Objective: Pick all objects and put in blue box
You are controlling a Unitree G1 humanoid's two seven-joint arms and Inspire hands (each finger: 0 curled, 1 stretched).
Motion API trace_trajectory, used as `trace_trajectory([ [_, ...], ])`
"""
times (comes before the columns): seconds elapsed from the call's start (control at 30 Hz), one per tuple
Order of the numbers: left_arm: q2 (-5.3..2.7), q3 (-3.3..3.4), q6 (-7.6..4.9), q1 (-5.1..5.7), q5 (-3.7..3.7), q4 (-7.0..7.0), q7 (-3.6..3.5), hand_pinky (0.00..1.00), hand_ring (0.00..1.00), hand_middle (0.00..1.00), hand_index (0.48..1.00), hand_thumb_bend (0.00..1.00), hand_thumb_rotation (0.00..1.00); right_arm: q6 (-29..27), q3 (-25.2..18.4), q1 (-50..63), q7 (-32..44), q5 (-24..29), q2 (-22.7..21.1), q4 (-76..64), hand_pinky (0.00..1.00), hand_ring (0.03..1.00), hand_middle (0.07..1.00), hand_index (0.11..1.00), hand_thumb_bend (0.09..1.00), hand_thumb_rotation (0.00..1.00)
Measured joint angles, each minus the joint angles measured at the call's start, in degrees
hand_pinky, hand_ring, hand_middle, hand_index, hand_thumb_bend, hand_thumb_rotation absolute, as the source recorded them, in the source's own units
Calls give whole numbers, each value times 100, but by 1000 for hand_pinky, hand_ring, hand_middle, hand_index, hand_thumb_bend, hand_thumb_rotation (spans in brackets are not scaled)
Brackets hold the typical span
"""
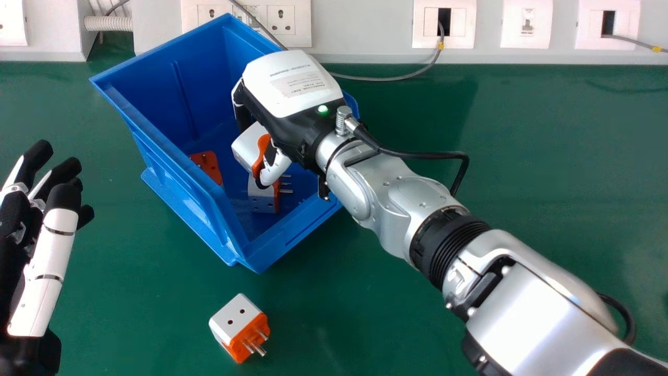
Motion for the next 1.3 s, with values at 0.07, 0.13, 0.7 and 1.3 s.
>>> trace_trajectory([
  [0.07, -4, -4, 1, 11, -6, -34, 1, 873, 919, 908, 943, 512, 719, 0, -3, 1, -9, 12, 6, 0, 341, 440, 487, 468, 501, 0],
  [0.13, -4, -4, 1, 18, -6, -76, 3, 876, 922, 912, 947, 510, 720, 0, -7, 4, -14, 27, 14, 0, 341, 440, 488, 470, 501, 0],
  [0.7, -13, -40, 79, 30, 10, -164, 28, 894, 934, 927, 963, 495, 727, 38, -172, 37, 524, 456, 23, 7, 350, 446, 502, 519, 497, 0],
  [1.3, -6, -31, 34, 15, 9, -99, 1, 913, 948, 935, 972, 503, 739, 248, 139, 37, 470, 191, -17, 7, 442, 757, 788, 717, 429, 0],
])
